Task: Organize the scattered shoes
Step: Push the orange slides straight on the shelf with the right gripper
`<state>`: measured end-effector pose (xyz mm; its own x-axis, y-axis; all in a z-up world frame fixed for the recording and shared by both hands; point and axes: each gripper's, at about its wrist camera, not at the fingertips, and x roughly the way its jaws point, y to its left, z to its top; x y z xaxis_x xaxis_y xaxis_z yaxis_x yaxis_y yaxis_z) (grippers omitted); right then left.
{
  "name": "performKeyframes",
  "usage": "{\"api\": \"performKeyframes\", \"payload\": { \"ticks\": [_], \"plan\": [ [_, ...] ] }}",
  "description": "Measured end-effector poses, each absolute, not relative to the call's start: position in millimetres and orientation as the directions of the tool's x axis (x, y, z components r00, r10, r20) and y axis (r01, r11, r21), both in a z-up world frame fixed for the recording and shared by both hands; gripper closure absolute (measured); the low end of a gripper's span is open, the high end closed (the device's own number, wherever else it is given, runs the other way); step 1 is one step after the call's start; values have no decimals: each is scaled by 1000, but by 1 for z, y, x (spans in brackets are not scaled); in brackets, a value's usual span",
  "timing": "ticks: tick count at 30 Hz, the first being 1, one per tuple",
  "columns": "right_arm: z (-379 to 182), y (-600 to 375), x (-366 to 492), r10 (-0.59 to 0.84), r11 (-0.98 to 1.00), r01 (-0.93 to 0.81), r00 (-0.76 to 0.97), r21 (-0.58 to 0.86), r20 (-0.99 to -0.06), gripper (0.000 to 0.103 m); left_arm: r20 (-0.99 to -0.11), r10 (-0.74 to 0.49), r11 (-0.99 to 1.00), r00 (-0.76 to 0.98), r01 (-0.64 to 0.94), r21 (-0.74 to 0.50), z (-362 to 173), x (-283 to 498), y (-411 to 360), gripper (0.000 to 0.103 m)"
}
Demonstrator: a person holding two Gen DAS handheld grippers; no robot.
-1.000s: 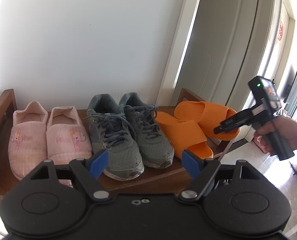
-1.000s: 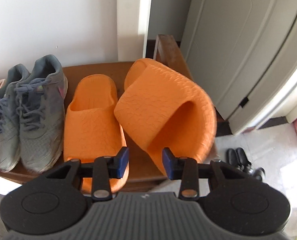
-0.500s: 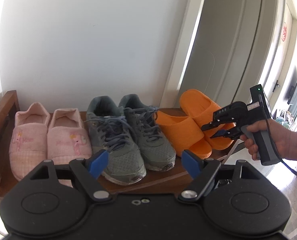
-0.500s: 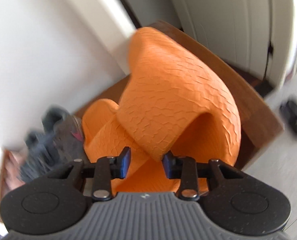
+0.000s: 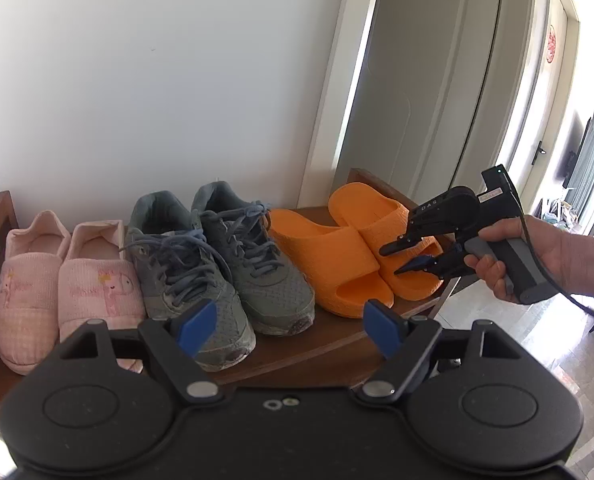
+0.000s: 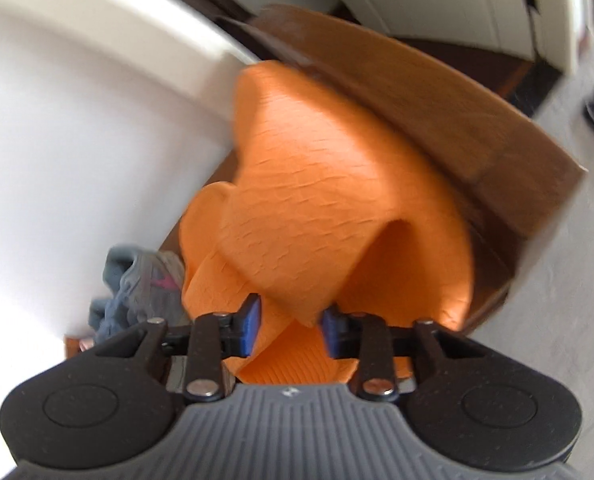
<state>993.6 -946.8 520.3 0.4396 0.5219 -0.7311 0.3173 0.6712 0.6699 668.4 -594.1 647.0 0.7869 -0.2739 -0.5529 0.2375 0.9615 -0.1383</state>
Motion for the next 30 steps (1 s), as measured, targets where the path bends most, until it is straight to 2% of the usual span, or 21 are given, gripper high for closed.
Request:
{"api": "performKeyframes", "payload": {
  "ticks": [1, 3, 4, 9, 11, 14, 16, 18, 20, 23, 24, 26, 30],
  "plan": [
    [521, -948, 994, 525, 660, 335, 435, 672, -732, 68, -549, -272, 962, 790, 234, -139, 648, 668, -592, 23],
    [531, -942, 988, 485, 684, 341, 448, 645, -751, 37, -545, -264, 964, 796, 227, -137, 650, 667, -588, 23],
    [538, -940, 979, 465, 695, 337, 462, 635, -755, 35, -545, -259, 966, 797, 221, -136, 650, 668, -587, 23],
    [579, -922, 943, 321, 831, 258, 502, 493, -803, 33, -544, -242, 970, 803, 196, -143, 652, 667, -581, 22],
    [595, -919, 928, 275, 871, 210, 540, 444, -795, 32, -543, -239, 971, 805, 194, -140, 653, 667, -582, 22],
    [625, -918, 906, 307, 899, 26, 675, 438, -671, 33, -543, -239, 971, 805, 196, -138, 653, 668, -584, 22],
    [640, -911, 924, 297, 931, -72, 721, 358, -626, 33, -544, -239, 971, 804, 198, -134, 652, 668, -587, 22],
    [633, -905, 958, 255, 954, -77, 711, 289, -655, 34, -542, -244, 970, 804, 201, -139, 652, 668, -591, 22],
    [603, -911, 992, 236, 946, 14, 651, 323, -721, 34, -538, -247, 969, 806, 203, -141, 652, 667, -595, 22],
    [579, -913, 1015, 186, 939, 104, 647, 327, -740, 31, -539, -246, 969, 806, 201, -142, 651, 667, -599, 22],
    [571, -912, 1024, 158, 948, 121, 624, 294, -765, 35, -541, -247, 969, 804, 201, -144, 651, 667, -600, 22],
    [550, -911, 1039, 101, 967, 127, 604, 221, -791, 34, -541, -244, 970, 805, 198, -143, 652, 668, -601, 22],
    [525, -922, 1046, 159, 968, 49, 642, 247, -750, 38, -532, -230, 973, 815, 187, -134, 655, 670, -601, 22]
  ]
}}
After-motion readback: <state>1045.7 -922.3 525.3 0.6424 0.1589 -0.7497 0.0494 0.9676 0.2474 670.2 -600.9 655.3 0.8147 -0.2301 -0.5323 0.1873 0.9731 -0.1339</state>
